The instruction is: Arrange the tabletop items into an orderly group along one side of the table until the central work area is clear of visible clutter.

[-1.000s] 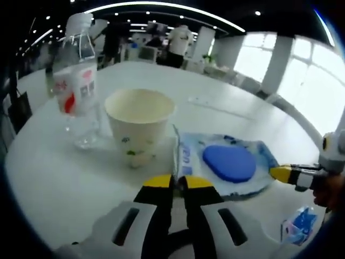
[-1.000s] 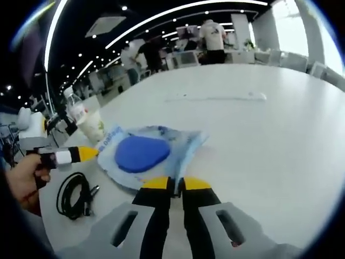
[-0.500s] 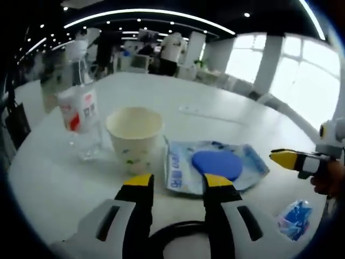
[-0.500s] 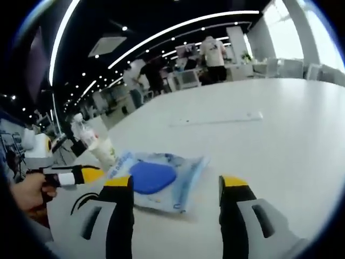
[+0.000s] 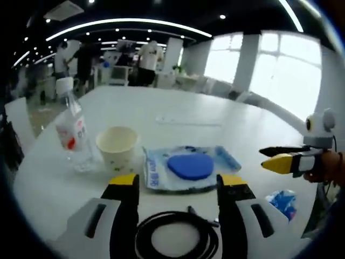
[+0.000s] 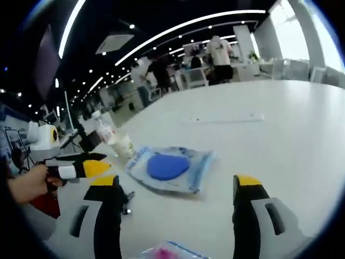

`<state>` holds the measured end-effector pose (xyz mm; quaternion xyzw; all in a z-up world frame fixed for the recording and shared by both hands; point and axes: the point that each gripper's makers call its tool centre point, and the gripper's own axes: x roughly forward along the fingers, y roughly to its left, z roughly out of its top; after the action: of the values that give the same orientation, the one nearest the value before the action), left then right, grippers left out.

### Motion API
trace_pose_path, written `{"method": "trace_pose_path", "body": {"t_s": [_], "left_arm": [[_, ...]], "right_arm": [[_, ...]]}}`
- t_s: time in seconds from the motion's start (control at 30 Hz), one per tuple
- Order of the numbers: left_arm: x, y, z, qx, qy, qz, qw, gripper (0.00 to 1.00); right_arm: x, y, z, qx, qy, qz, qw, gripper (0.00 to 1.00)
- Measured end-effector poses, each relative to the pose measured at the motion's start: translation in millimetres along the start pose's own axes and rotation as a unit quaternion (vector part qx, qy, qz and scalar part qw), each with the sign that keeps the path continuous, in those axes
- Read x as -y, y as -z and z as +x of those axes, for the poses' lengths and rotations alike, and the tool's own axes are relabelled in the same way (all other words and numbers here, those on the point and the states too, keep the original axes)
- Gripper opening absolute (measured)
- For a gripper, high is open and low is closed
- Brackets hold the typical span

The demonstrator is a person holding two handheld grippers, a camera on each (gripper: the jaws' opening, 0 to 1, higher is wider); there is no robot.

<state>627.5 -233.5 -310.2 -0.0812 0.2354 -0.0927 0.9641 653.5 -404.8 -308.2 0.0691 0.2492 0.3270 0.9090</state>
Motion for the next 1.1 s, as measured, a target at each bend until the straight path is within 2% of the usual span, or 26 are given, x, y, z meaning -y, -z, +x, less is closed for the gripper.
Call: {"method": "trace_pose_path", "body": {"t_s": [0.2,0.33,0.67,0.9,1.1], "left_arm": [[12.8,-4.9,-16,0.009,0.021,0.015,0.9996,0.7],[15.1,-0.1,-23,-0.002,0.029,0.013,0.9995,0.72],[27.8,5.0,-42,-0.002,0.049,0.03,0.9984,0.86],[37.6,2.7,-54,0.007,0.059,0.05,0.9969,0.99],[39.1,9.2,-62,-0.001,0.061,0.056,0.9965,0.99]], "right_arm": [[-12,3.1,-21,-0.002,-0.007,-0.011,0.9999,0.91],[-12,6.5,-34,-0.002,-0.001,-0.022,0.9998,0.92],[-6,32.7,-65,-0.017,0.014,-0.006,0.9997,0.92],[3,44.8,-82,-0.02,0.034,-0.012,0.9991,0.92],[15,52.0,-97,-0.005,0.054,0.002,0.9985,0.9]]}}
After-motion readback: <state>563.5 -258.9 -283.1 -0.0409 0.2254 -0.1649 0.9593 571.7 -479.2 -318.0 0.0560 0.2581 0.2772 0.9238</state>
